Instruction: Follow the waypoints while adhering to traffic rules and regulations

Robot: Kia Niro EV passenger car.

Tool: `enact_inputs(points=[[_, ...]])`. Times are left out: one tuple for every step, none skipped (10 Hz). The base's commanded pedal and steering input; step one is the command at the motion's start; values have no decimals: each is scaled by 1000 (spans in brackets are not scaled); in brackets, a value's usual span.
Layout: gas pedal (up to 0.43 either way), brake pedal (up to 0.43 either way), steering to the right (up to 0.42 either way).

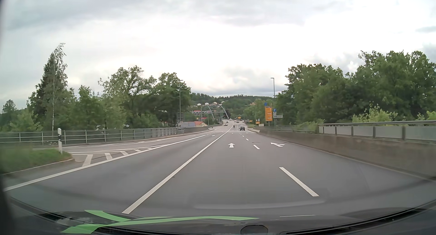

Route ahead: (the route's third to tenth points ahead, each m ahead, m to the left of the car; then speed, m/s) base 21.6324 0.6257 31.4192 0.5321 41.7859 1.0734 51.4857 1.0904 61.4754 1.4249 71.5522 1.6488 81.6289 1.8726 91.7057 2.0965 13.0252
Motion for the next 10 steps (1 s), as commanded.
enact_inputs(points=[[28, 0, 5], [28, 0, 6], [28, 0, 7], [20, 0, 8], [0, 0, 8], [0, 0, 8], [0, 0, 8], [0, 0, 8], [0, 0, 10], [0, 0, 12]])
